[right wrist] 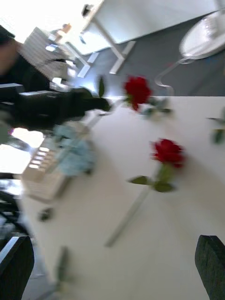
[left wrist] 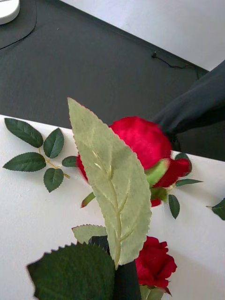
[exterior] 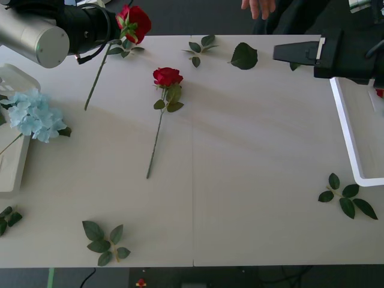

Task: Place the red flowers into the right box and the blue flowers into the left box. If a person shows an open palm, hand one flower to the person first, then continue sorting.

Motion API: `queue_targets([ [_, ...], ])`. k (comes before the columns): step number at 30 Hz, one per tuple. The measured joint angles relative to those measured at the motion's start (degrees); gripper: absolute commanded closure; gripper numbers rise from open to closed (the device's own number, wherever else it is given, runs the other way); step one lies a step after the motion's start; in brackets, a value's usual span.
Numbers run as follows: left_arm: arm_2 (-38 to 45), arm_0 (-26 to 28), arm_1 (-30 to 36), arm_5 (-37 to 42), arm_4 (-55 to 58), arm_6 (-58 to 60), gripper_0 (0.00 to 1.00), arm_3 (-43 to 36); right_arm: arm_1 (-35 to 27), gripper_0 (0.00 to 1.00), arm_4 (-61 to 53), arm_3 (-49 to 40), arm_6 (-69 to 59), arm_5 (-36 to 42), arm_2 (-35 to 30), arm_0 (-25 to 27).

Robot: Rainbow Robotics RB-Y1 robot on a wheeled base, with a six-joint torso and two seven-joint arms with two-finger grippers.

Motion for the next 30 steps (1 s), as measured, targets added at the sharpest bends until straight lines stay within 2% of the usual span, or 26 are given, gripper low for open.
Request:
queue_targets([
  [5, 0.0, 0.0, 0.0, 0.0, 0.0, 0.0, 1.00, 0.0, 1.4, 0.00, -4.1, -0.2, 0.4, 0.3, 1.4, 0.0],
  [17, 0.0, 0.0, 0.0, 0.0, 0.0, 0.0, 1.00, 0.0, 2.7, 0.00, -12.1, -0.2, 2.9, 7.1, 3.9, 0.1],
  [24, 0.0, 0.0, 0.0, 0.0, 0.0, 0.0, 1.00, 0.0, 3.7, 0.00, -12.7, -0.3, 10.2, 7.9, 3.9, 0.1],
  [25, 0.0, 0.0, 0.0, 0.0, 0.0, 0.0, 0.96, 0.0, 3.7, 0.00, -12.7, -0.3, 11.6, 7.9, 3.9, 0.1],
  [26, 0.0, 0.0, 0.0, 0.0, 0.0, 0.0, 0.65, 0.0, 3.7, 0.00, -12.7, -0.3, 12.9, 7.9, 3.9, 0.1],
  [27, 0.0, 0.0, 0.0, 0.0, 0.0, 0.0, 0.48, 0.0, 3.7, 0.00, -12.7, -0.3, 13.8, 7.9, 3.9, 0.1],
  [28, 0.0, 0.0, 0.0, 0.0, 0.0, 0.0, 0.40, 0.0, 3.7, 0.00, -12.9, -0.3, 14.3, 7.9, 3.9, 0.2],
  [29, 0.0, 0.0, 0.0, 0.0, 0.0, 0.0, 0.25, 0.0, 3.7, 0.00, -12.9, -0.3, 14.3, 7.9, 3.9, 0.2],
  [30, 0.0, 0.0, 0.0, 0.0, 0.0, 0.0, 0.20, 0.0, 3.7, 0.00, -13.0, -0.3, 14.3, 7.9, 3.9, 0.3],
])
